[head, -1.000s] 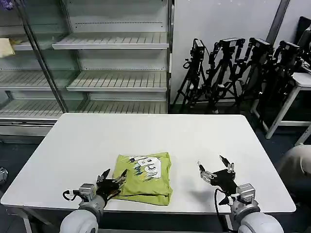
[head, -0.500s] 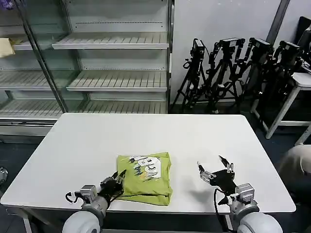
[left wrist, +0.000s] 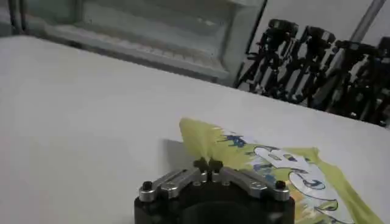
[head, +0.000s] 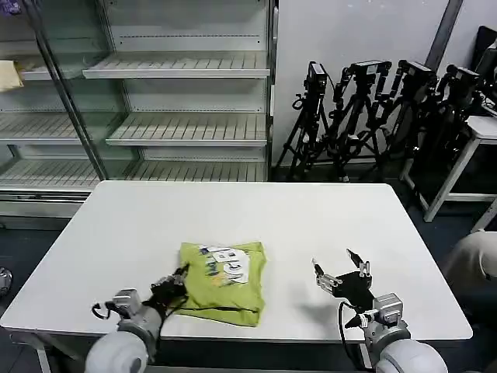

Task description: Fold and organize the clothes.

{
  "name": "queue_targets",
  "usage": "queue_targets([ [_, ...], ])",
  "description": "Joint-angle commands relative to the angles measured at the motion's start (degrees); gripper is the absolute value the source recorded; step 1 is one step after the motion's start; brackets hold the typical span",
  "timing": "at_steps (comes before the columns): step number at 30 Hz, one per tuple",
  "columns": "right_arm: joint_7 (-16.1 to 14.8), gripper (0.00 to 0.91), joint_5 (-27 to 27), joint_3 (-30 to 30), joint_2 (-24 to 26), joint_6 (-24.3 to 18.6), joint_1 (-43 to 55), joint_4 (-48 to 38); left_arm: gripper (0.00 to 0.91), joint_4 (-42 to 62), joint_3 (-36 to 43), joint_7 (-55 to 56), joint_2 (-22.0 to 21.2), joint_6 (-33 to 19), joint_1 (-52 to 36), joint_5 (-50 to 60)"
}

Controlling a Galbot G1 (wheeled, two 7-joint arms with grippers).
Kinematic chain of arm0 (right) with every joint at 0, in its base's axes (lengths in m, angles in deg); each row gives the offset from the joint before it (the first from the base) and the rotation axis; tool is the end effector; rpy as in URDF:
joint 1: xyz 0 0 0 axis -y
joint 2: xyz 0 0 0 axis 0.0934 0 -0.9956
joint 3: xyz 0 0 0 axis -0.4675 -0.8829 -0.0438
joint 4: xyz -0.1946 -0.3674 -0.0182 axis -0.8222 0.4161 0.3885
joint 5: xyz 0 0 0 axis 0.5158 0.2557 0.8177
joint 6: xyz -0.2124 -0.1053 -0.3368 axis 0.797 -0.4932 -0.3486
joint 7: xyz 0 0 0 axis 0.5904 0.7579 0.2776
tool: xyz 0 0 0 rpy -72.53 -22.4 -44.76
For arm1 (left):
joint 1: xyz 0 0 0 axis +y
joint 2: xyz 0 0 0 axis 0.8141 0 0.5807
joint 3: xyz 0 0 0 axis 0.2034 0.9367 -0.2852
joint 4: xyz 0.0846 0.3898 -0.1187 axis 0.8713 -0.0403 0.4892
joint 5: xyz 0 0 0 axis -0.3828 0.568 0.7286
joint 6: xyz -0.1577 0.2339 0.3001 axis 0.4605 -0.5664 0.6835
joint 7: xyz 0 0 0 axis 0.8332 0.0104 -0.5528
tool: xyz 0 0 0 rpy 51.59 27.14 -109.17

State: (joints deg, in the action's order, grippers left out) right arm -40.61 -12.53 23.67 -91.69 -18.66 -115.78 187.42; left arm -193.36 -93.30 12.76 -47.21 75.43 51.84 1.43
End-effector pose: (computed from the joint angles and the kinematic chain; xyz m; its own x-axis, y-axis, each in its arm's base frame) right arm 0.2501 -0.0530 -0.2614 -0.9479 -0.1907 0.2552 -0.2269 0.9664 -0.1210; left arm 0.2887 0.0659 -0.3102 -0.9009 0.1822 0.3939 0.0875 0.9652 -0.2464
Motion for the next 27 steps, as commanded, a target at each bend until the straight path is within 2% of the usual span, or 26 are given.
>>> queue_targets([
  [1,-0.03,0.907,0.03,-0.43,-0.36,-0.10,0.52,-0.18,0.010,6.10,-22.48,-10.60,12.68,2.28,1.48,-1.10],
  [8,-0.07,0.907,-0.04,-0.73,-0.27,-0.40,1.09,-0.62,0.010,11.84,-34.70,-14.97,22.03,3.27,1.43,-0.98],
  [18,-0.18,0.907,-0.21,-0.20,-0.03,-1.26,0.47,-0.71,0.010,1.81,-37.00,-16.84,25.59,3.43,5.55,-1.18],
  [22,-0.14,0.907,-0.30,-0.15,0.10,-1.25,0.57,-0.92,0.010,-6.39,-30.57,-14.11,22.86,3.47,4.95,-1.49],
  [25,-0.10,0.907,-0.31,-0.04,0.29,-1.12,0.67,-0.90,0.010,-13.39,-23.38,-12.45,19.10,3.45,5.26,-1.81],
  [27,-0.12,0.907,-0.35,0.22,0.50,-1.05,0.66,-0.86,0.010,-16.08,-13.40,-9.25,16.19,3.40,3.65,-1.64],
])
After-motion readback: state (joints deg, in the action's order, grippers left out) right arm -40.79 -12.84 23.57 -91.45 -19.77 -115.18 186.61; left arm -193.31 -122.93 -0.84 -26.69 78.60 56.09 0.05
